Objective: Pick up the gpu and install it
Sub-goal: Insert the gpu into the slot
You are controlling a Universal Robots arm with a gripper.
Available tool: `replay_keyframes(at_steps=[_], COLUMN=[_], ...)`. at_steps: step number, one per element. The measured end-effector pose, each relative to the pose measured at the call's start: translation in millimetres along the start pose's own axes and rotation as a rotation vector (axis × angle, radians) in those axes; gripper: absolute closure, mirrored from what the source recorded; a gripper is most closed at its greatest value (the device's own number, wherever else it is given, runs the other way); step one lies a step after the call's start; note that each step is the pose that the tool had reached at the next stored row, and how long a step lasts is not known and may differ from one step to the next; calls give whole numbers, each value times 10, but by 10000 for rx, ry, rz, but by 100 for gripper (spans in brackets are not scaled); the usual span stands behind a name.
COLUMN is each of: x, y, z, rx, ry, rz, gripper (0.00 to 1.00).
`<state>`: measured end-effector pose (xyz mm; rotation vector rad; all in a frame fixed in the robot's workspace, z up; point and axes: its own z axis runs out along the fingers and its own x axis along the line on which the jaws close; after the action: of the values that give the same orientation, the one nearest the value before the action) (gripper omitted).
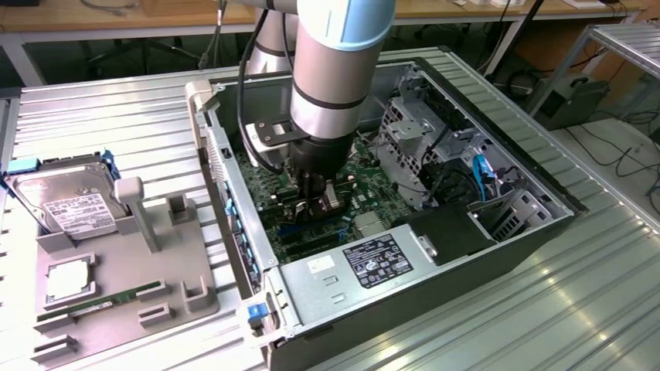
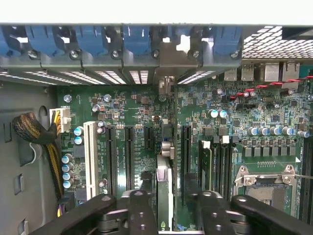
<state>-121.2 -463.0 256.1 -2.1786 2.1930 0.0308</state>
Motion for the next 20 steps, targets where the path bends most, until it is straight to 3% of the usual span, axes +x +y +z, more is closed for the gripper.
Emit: replay_keyframes(at_steps=[1,7,15,20], x=[0,-1,-17,-18], y=[0,0,-7,-8], z=[0,-21,-337,-362], rx=[0,-2,-1,0], ry=[1,2,1,0], rz=[0,0,0,0], gripper=[60,60,60,60])
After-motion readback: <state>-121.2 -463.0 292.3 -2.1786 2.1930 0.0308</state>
